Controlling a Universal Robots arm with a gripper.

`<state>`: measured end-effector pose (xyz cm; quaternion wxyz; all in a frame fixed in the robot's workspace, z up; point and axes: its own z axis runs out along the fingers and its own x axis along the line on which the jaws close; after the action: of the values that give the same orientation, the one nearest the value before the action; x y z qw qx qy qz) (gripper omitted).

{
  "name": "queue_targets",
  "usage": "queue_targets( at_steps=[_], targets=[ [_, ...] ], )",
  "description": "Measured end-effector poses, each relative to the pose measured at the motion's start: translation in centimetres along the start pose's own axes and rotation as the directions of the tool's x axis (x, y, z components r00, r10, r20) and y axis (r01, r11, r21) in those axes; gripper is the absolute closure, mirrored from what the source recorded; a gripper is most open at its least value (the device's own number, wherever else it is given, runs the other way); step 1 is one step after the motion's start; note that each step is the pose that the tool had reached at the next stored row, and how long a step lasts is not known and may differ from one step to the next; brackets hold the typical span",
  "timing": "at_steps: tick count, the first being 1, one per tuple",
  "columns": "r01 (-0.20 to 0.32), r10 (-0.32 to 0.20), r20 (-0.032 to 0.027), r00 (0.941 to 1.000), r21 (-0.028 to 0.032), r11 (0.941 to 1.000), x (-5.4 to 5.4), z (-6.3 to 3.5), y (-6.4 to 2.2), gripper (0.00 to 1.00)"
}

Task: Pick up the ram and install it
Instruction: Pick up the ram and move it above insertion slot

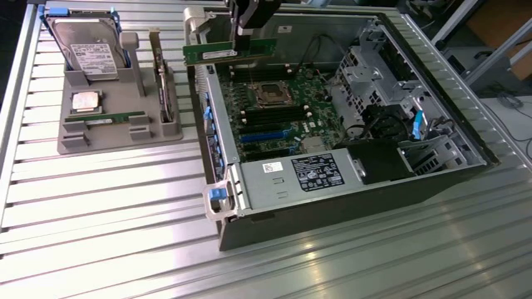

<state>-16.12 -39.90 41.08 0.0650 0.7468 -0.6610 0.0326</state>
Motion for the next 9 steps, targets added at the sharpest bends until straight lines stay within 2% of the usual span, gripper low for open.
queue_targets(
  at_steps=[9],
  targets=[
    [0.0,0.0,-0.0014,1.0,-0.0002,1.0,0.12,-0.03,-0.93,0.86]
  ],
)
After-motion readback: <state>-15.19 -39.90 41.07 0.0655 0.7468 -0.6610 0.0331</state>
